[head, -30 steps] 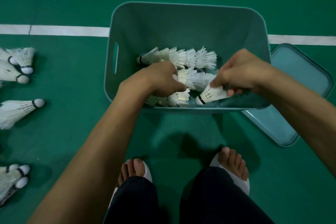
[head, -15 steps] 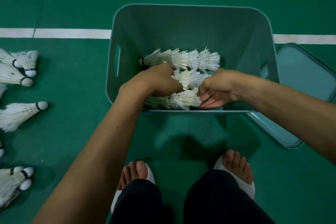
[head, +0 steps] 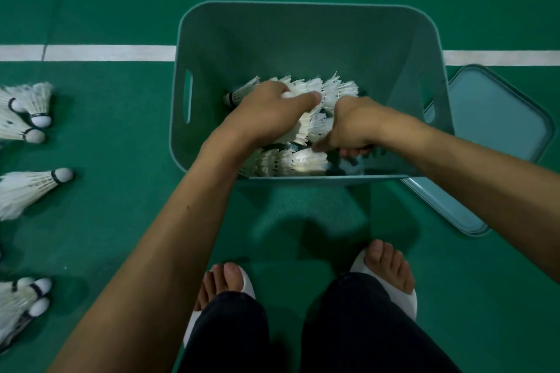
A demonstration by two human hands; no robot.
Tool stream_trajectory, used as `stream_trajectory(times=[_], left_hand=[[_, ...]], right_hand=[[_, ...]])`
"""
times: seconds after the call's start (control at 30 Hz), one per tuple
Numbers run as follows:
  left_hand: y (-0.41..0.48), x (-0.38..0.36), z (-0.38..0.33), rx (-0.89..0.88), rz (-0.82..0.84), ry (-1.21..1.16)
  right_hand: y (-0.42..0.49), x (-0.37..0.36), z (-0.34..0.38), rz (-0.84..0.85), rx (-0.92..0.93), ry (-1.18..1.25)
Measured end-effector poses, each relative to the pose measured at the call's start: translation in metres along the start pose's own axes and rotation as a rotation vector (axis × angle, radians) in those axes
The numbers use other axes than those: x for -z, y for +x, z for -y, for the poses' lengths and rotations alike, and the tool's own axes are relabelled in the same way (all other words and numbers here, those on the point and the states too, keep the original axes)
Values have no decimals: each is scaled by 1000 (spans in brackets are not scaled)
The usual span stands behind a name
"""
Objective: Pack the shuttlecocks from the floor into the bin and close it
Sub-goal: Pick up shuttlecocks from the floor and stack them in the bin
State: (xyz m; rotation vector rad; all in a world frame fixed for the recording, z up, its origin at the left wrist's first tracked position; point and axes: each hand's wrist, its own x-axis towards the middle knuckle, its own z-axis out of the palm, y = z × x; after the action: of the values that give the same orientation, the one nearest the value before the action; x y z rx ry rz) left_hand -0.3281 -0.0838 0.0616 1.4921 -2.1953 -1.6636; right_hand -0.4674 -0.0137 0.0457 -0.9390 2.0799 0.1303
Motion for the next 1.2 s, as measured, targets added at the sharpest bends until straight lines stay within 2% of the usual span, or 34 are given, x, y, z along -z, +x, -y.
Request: stream_trajectory(times=[0.03,0.1,0.17,0.27,0.37,0.47,0.6,0.63,0.7,0.8,0.87,0.97,1.03,1.1,1.2], left_hand=[[-1,-1,-3,5,8,-71],[-3,-1,-10,42,37,-246],[-5,-1,-16,95,72,-404],[-9,1,-23,133,147,-507],[-11,5,-20,142,205,-467],[-10,7,-7,59,205,-146],[-4,5,7,-97,202,313],[-2,3,8,-103,236,409],[0,-3,6,-84,295,521],[2,-9,4,-41,376,563],[3,-11,3,-32,415,598],[4,-10,4,-21,424,646],[5,-10,5,-12,435,663],[6,-12,6,10,458,680],[7,-15,3,32,514,721]], right_hand=[[0,5,-1,-61,16,120],[-1,14,-1,-106,30,566],[-10,17,1,25,43,952],[-19,17,-2,217,107,1103],[-23,27,-18,216,93,1004],[-33,42,-32,70,31,814],[-46,41,-35,-243,22,130],[-46,35,-32,-286,13,-2],[-38,21,-28,-348,1,-119],[-21,6,-24,-344,-19,-121],[-17,3,-22,-231,-40,-67],[-19,5,-20,-37,-88,143],[-21,7,-23,28,-107,278],[-21,8,-30,31,-94,304],[-24,10,-34,-13,-74,204]])
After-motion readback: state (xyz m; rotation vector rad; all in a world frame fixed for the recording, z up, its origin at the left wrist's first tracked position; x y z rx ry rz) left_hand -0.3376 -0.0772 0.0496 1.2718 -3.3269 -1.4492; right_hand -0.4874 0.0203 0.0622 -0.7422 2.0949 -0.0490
